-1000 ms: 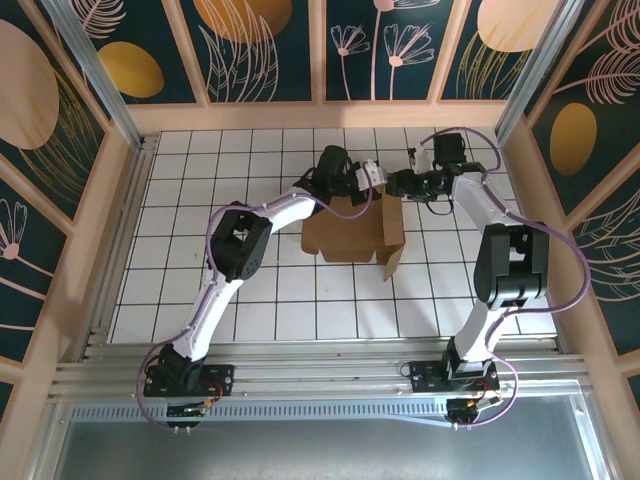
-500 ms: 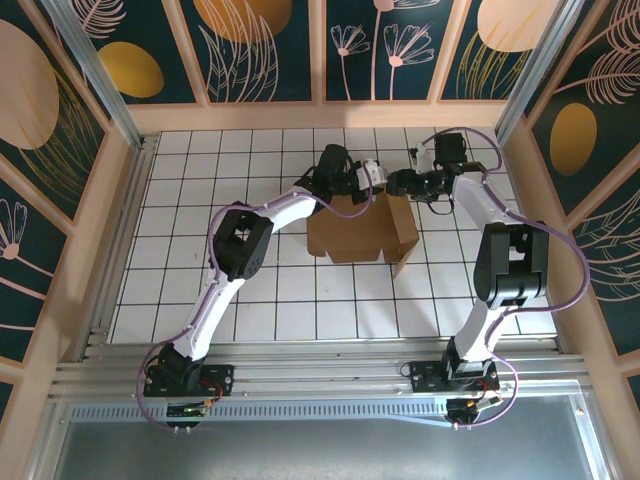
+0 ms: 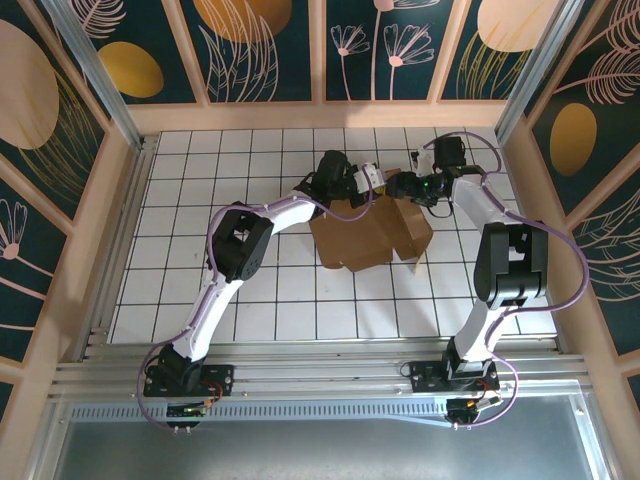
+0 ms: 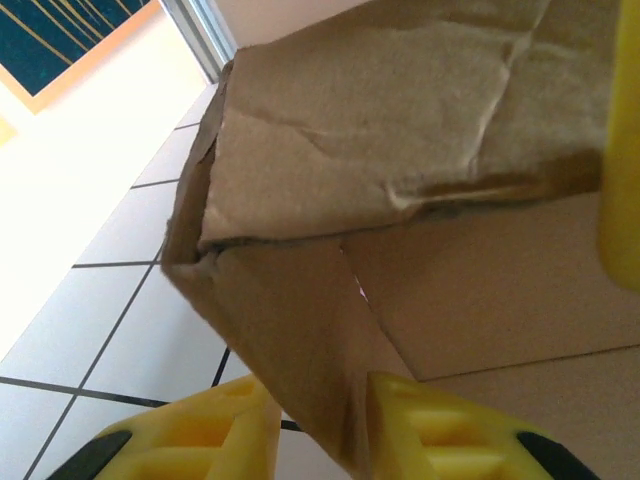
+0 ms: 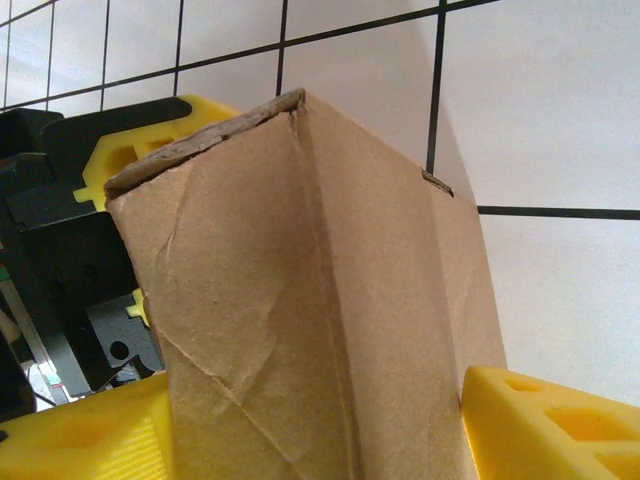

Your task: Fold the paper box

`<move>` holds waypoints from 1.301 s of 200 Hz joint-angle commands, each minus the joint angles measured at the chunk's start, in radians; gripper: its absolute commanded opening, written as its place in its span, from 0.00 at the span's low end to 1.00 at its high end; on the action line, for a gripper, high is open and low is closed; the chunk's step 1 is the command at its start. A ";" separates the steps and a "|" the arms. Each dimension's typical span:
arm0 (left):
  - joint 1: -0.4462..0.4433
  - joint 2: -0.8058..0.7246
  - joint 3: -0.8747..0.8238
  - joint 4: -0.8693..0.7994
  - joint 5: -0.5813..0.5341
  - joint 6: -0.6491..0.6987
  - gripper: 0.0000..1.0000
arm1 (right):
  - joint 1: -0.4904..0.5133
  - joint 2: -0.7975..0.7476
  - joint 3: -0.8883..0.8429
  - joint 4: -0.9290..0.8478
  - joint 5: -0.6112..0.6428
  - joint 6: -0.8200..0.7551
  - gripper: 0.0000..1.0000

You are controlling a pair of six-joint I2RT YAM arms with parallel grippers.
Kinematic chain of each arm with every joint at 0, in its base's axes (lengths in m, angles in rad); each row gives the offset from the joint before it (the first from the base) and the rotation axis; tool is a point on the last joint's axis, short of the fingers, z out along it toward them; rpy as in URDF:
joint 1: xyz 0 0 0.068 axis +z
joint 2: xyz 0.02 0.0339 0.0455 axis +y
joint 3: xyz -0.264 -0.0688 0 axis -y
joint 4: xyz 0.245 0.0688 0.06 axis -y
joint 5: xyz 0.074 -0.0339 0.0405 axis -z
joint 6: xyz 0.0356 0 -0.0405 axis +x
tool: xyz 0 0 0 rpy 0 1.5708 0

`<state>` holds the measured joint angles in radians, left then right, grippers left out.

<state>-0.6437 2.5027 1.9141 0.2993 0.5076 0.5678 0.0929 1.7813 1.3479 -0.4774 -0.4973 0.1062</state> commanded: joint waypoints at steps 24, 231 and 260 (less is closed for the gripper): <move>-0.023 0.030 0.051 -0.128 -0.079 0.047 0.28 | 0.025 -0.046 0.007 -0.007 -0.072 0.007 0.74; -0.027 -0.491 -0.537 0.152 -0.211 -0.611 0.55 | 0.023 -0.265 -0.082 0.106 0.143 0.120 0.93; -0.027 -0.588 -0.607 0.136 -0.293 -0.676 0.55 | 0.011 -0.374 -0.161 0.155 0.271 0.208 0.93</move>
<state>-0.6682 1.9934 1.3571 0.4175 0.3073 0.0090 0.1184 1.5036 1.2415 -0.3828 -0.3676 0.2211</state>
